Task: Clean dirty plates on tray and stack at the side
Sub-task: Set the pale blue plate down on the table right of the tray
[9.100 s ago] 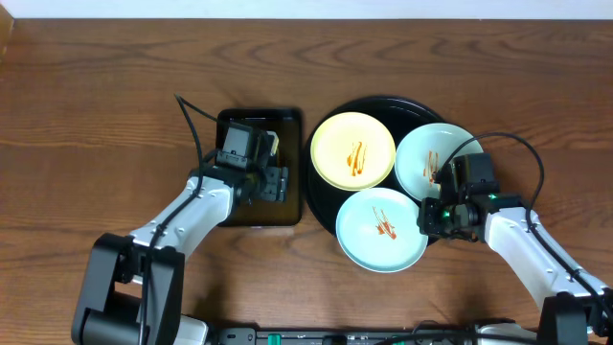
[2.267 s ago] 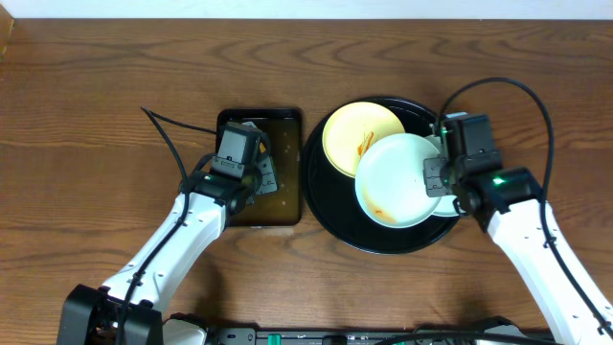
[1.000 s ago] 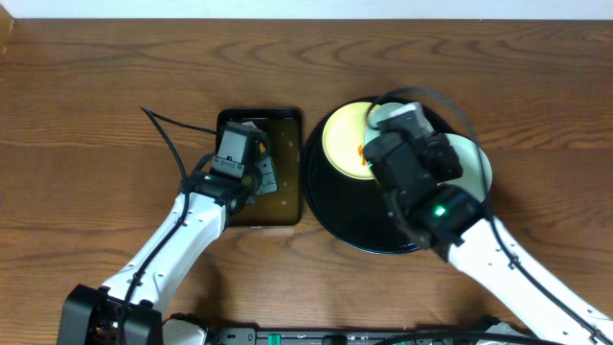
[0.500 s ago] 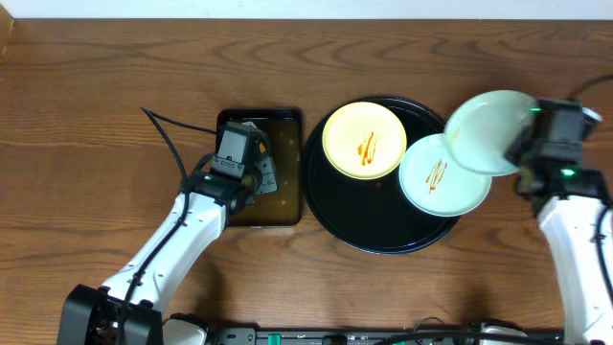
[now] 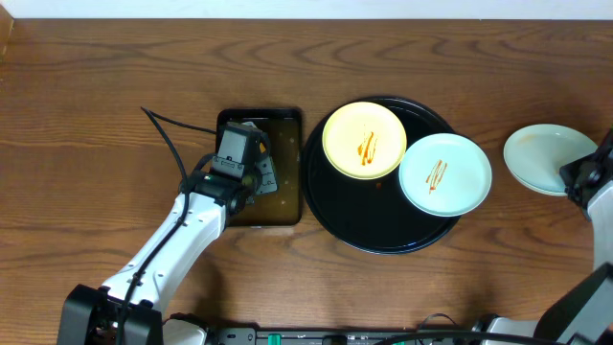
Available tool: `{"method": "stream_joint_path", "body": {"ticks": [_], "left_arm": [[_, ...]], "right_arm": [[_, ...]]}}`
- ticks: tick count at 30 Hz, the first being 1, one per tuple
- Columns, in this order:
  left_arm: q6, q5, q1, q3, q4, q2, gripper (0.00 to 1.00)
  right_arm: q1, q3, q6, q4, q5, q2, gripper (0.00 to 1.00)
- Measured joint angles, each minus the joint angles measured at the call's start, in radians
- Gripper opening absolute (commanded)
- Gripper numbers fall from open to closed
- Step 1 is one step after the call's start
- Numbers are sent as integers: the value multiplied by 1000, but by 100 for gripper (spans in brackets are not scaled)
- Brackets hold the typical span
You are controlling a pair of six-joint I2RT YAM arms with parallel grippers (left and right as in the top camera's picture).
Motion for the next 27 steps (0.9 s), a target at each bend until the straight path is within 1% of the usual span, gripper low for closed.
{"method": "stream_joint_path", "body": {"ticks": [3,4,5,6,7,8,10,13,15,17,18,19,22,27], "left_arm": [[0,0,0,0,0,0,8],[0,0,0,0,0,0,8],[0,0,0,0,0,0,8],[0,0,0,0,0,0,8],[0,0,0,0,0,0,8],[0,0,0,0,0,0,8],[0,0,0,0,0,0,8],[0,0,0,0,0,0,8],[0,0,0,0,0,0,8],[0,0,0,0,0,0,8],[0,0,0,0,0,0,8],[0,0,0,0,0,0,8],[0,0,0,0,0,0,8],[0,0,0,0,-1,0,8]], "right_arm": [[-1,0,2,49,-2,56,1],[-1,0,2,59,-7,80,4],[-1,0,2,64,-11,94,9],[-1,0,-3,70,-27,103,22],[-1,0,-14,86,-55,109,26],[-1,0,-24,91,-72,109,28],[-1,0,-93,108,-159,108,29],[2,1,-212,80,-347,108,31],[17,4,-298,2,-486,108,32],[45,5,-359,-95,-568,108,32],[56,5,-381,-125,-590,108,33],[75,5,-414,-161,-621,108,35],[117,6,-487,-240,-653,108,36],[138,6,-514,-237,-603,108,32]]}}
